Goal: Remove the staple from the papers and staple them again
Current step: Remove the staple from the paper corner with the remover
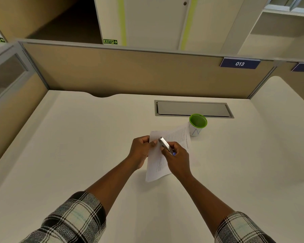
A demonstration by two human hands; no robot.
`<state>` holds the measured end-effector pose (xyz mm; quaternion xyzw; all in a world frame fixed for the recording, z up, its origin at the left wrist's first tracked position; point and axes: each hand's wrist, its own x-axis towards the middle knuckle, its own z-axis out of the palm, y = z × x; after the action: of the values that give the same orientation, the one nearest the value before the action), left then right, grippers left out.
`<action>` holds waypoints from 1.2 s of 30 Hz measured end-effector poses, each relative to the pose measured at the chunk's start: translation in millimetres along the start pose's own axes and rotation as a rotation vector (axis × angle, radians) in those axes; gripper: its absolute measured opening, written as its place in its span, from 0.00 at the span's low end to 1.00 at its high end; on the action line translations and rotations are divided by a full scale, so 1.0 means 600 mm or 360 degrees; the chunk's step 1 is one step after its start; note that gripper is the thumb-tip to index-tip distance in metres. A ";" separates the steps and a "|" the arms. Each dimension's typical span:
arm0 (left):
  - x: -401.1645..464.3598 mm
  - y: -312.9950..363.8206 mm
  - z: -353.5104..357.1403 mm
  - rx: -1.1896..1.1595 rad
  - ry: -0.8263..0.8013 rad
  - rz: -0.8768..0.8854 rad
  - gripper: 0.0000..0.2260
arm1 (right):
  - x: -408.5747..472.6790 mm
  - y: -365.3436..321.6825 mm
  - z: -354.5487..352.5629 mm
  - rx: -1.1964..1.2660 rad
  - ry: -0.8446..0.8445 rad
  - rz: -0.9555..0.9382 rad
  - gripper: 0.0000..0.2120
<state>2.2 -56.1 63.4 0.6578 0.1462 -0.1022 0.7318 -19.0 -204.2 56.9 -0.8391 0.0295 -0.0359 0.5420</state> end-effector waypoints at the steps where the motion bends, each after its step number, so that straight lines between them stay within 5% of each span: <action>1: 0.000 0.000 0.000 0.0007 0.0010 0.0001 0.10 | -0.001 -0.001 0.000 0.0006 -0.0012 0.0001 0.05; 23: 0.000 -0.003 -0.004 -0.0124 0.0052 -0.0081 0.05 | 0.006 0.001 -0.001 0.0139 -0.0188 0.0064 0.03; 36: 0.006 -0.007 -0.012 0.0052 0.0073 -0.0058 0.07 | 0.020 -0.002 -0.012 0.0681 -0.0527 0.0511 0.10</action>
<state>3.9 -49.3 57.7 0.6690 0.1733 -0.1029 0.7154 -7.5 -211.0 61.3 -0.6852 0.0648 0.1817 0.7023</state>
